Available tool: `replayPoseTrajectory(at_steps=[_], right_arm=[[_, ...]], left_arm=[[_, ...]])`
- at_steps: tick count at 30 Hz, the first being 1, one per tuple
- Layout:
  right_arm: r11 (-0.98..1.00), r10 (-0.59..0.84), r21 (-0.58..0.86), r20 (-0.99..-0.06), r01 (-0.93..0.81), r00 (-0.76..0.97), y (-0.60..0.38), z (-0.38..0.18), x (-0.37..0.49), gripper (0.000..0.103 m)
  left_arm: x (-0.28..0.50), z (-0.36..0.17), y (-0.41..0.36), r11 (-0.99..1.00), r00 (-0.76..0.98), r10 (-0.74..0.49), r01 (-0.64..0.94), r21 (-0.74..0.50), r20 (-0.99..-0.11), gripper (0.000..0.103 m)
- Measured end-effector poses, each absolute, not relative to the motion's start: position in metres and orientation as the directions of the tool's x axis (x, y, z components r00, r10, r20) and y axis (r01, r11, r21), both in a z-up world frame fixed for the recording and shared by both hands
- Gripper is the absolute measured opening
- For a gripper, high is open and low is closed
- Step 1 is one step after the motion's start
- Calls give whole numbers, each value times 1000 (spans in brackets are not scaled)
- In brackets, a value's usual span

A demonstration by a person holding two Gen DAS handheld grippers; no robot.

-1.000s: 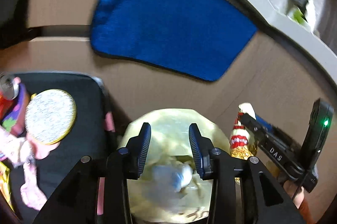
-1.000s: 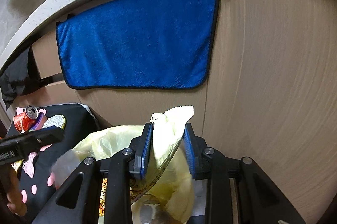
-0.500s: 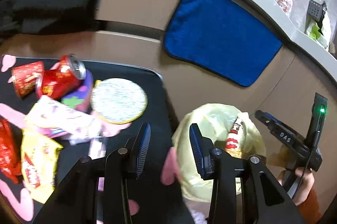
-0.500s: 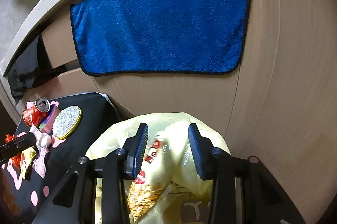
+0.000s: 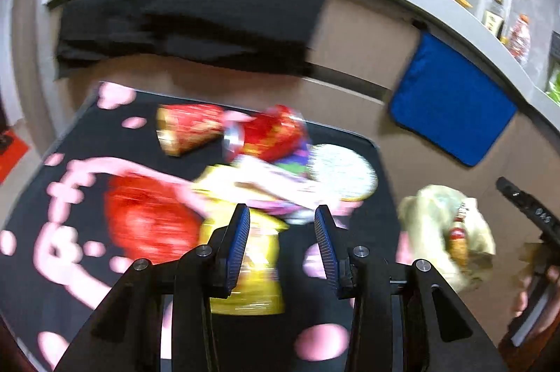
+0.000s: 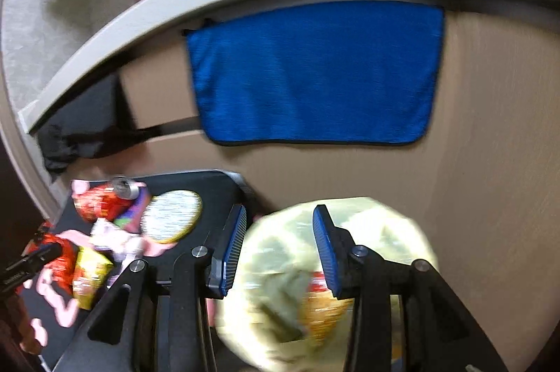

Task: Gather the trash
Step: 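Grasp the red plastic bag with the left tool while the right tool approaches the pink spoon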

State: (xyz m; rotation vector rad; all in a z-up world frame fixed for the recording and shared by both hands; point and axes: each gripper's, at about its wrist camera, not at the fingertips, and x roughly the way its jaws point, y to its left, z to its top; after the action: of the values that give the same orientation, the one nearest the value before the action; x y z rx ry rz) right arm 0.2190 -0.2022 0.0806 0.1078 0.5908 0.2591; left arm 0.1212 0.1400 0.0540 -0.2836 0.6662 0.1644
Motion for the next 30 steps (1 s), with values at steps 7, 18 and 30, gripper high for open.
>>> replayPoseTrajectory(at_steps=[7,18,30], right_arm=[[923,384,202,-539,-327,750,-118,91,206,38],[872,469,192,-597,-451,651,-10,74,196,38],[871,418,97,-661,-481,623,14,47,185,38]], left_arm=[[80,69,228,918,772,191,-359,-168,-606,40],[71,31,296,876,768,49,-340,-342,-638,51],[120,-37,299,743,724,-157,-361,-563,-671,66]])
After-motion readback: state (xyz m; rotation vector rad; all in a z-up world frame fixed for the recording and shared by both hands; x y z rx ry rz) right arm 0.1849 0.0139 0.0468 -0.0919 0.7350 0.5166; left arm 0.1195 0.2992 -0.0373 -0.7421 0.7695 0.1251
